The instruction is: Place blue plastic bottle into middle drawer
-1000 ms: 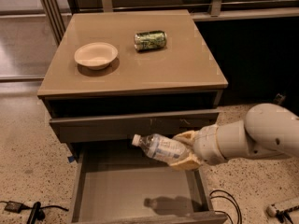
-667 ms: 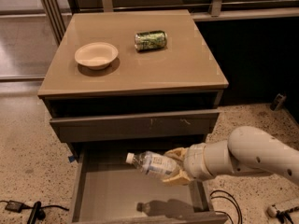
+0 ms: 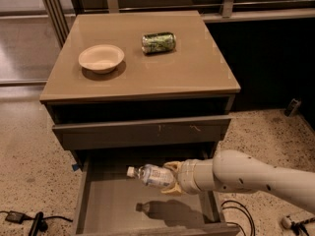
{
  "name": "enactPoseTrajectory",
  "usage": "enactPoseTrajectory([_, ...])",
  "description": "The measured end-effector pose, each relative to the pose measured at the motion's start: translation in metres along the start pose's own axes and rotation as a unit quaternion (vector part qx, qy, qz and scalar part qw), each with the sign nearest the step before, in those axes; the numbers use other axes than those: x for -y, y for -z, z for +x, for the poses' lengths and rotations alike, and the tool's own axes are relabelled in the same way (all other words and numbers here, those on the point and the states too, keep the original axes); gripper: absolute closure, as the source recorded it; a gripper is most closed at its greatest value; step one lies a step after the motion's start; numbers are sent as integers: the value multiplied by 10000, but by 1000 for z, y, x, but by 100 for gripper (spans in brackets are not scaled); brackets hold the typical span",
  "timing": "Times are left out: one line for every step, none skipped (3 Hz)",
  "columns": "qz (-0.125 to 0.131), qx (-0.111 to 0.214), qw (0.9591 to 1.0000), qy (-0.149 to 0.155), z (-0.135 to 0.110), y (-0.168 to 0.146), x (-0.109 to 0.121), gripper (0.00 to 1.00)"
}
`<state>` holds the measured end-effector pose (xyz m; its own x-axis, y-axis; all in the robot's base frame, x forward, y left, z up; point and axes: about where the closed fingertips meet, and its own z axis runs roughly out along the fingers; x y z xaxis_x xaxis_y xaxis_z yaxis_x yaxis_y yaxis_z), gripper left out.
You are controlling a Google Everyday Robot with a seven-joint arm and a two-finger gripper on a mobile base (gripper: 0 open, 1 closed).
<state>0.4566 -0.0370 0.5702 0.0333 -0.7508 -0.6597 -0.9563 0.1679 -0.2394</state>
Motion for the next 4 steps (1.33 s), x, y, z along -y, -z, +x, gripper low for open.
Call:
enactPoseTrajectory([224, -15, 9997, 20, -1, -1, 12, 100])
enactPoseTrajectory([239, -60, 9997, 42, -2, -3, 10, 100])
enactPoseTrajectory([147, -144, 9998, -35, 16, -31, 8, 100])
enactPoseTrajectory([57, -211, 9997, -119, 41, -69, 6, 100])
